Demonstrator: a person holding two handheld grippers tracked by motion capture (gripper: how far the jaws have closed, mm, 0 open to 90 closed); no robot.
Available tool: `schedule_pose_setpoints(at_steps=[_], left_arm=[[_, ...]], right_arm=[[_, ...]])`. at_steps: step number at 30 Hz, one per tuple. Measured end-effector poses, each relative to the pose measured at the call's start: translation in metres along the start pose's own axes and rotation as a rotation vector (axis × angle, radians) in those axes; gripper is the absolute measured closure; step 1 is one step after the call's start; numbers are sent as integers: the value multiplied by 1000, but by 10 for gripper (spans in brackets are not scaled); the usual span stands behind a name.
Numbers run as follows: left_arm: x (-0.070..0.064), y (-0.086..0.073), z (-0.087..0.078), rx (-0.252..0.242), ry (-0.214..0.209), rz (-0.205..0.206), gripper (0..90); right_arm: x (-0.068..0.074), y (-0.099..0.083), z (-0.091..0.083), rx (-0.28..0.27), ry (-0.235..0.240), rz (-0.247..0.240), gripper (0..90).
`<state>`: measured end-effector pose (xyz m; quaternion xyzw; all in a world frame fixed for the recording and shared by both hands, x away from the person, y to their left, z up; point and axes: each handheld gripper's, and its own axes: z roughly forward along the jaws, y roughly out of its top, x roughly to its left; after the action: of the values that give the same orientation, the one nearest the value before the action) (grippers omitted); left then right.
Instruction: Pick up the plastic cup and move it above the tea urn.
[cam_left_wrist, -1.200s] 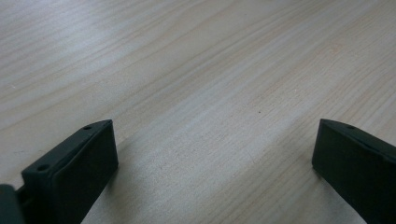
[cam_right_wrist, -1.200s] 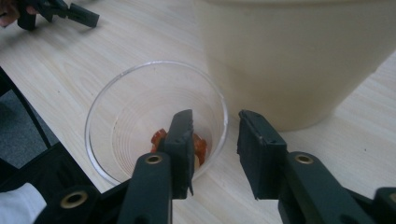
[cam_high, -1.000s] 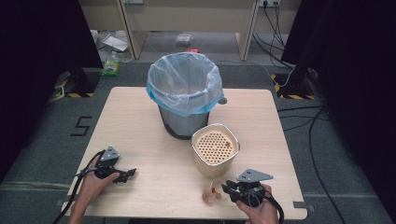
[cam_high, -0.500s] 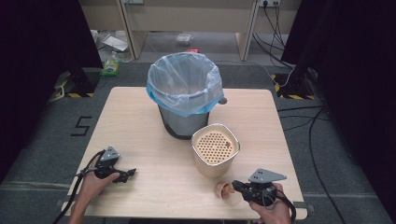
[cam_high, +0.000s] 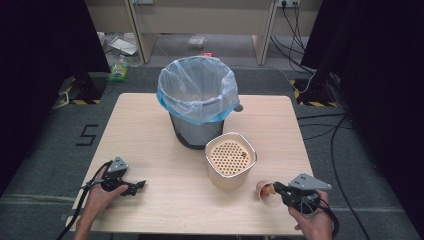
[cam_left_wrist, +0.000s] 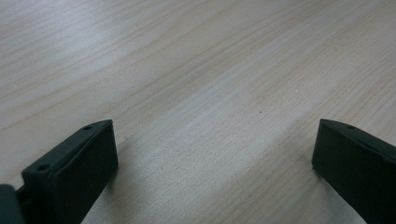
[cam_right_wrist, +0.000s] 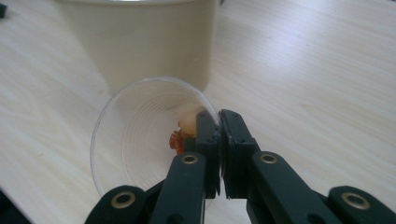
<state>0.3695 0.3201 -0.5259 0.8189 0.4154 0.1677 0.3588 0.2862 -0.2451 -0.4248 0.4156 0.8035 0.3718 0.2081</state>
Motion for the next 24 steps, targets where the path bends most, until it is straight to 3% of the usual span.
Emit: schedule_pose_setpoints(at_steps=[7,17,24], left_arm=[[0,0,0,0,0,-1,0],[0,0,0,0,0,-1,0],[0,0,0,0,0,-1,0]], right_arm=[[-22,13,3,-42,-77,2,873],[-39,40,2,-120,-170,-29,873],[-46,53,5,-165,-202,-44,873]])
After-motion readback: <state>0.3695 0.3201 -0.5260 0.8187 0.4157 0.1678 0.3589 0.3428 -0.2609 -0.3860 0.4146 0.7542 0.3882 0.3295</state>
